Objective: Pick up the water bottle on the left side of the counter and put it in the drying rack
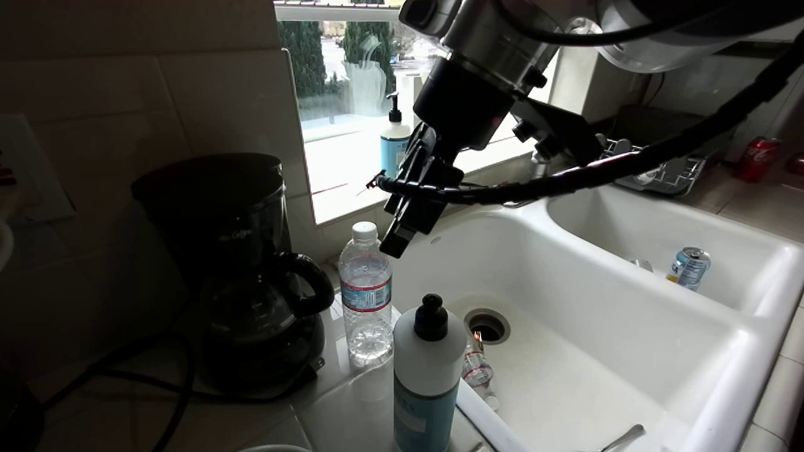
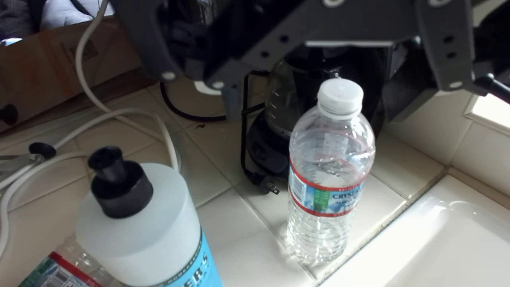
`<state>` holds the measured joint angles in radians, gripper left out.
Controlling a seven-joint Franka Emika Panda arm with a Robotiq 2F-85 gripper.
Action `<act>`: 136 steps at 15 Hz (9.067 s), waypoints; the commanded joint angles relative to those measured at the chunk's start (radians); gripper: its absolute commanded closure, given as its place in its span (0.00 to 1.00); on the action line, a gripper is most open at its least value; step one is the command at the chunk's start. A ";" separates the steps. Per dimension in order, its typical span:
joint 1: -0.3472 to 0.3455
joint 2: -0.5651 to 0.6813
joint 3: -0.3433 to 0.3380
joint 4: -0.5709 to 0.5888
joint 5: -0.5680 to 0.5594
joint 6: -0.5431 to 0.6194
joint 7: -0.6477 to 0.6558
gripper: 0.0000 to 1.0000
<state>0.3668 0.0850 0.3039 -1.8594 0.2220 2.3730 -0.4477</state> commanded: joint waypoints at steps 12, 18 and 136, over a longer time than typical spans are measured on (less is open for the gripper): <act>-0.024 0.078 0.025 0.068 -0.039 0.003 0.023 0.30; -0.027 0.078 0.027 0.066 -0.039 0.003 0.023 0.69; -0.719 0.001 -0.647 0.284 -0.184 -0.283 0.391 0.92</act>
<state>-0.3542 0.1042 -0.3545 -1.5287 0.0568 2.0481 -0.0746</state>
